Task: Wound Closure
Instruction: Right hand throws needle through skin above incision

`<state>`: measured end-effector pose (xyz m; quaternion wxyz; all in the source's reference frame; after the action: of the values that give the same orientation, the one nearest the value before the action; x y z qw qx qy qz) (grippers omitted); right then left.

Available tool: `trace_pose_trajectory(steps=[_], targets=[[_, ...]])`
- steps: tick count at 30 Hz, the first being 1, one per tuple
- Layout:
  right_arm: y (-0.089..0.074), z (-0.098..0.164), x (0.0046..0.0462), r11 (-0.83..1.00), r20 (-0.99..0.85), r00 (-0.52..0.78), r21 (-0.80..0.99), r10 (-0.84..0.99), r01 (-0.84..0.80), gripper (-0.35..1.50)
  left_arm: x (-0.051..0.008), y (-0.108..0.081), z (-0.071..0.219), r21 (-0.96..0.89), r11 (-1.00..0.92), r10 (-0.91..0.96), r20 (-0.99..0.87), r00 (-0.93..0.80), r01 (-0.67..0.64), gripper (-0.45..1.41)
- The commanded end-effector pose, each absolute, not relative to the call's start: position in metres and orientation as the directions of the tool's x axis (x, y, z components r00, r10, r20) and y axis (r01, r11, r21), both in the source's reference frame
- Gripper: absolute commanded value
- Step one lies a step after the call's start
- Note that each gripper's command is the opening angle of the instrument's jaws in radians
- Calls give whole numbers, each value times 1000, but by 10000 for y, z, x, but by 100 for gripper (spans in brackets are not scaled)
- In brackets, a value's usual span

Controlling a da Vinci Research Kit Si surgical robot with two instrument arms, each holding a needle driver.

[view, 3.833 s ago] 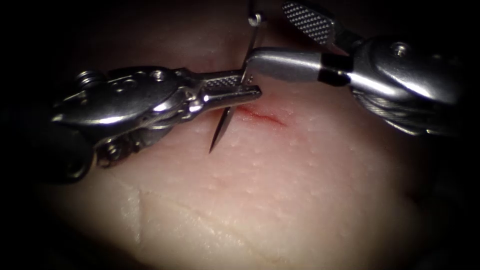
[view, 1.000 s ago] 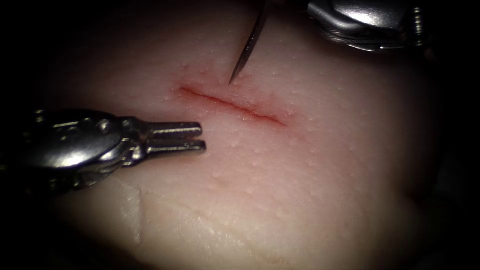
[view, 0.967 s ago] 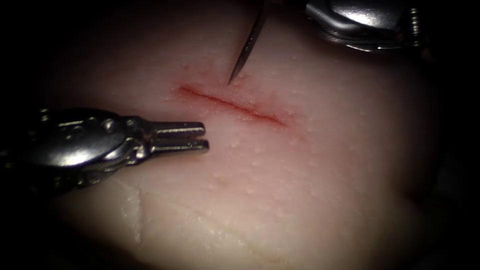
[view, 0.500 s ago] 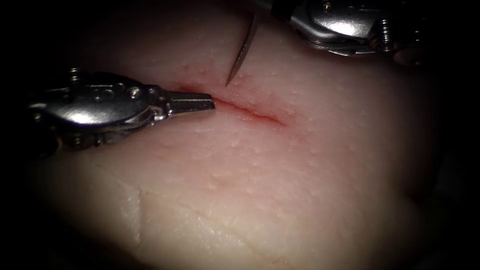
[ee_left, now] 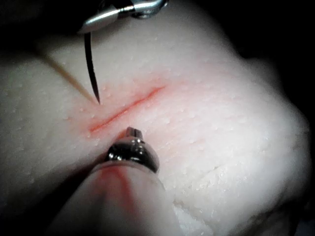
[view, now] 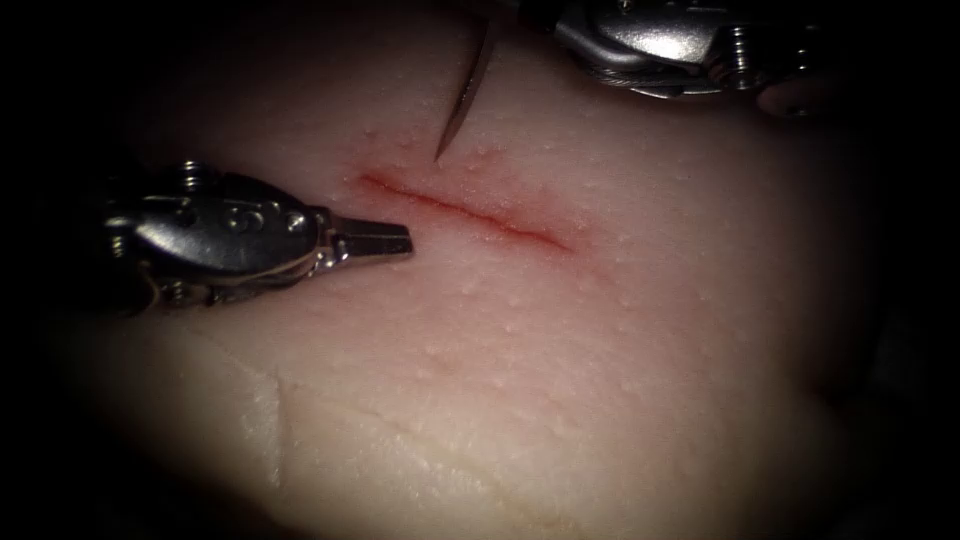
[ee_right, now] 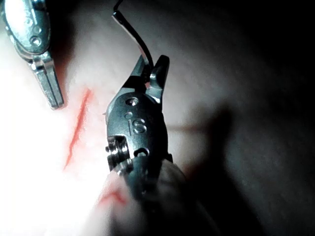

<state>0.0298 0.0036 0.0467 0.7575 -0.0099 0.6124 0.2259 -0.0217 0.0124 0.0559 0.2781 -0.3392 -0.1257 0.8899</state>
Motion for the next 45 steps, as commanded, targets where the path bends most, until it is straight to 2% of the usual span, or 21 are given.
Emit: trace_pose_trajectory(steps=[1,16,37,45], targets=[[30,473,305,900,-932,151,261,329,-349,-35,-223,116,564,-416,-812,582,-531,-615,-409,-45],[32,479,291,904,-932,157,259,326,-339,-35,-224,110,583,-407,-827,559,-514,-651,-389,-45],[8,497,306,921,-932,198,236,305,-310,-35,-221,100,586,-414,-827,557,-509,-657,-380,-41],[-5,518,307,899,-901,202,315,384,-303,-35,-217,97,592,-412,-829,552,-502,-666,-377,-41]])
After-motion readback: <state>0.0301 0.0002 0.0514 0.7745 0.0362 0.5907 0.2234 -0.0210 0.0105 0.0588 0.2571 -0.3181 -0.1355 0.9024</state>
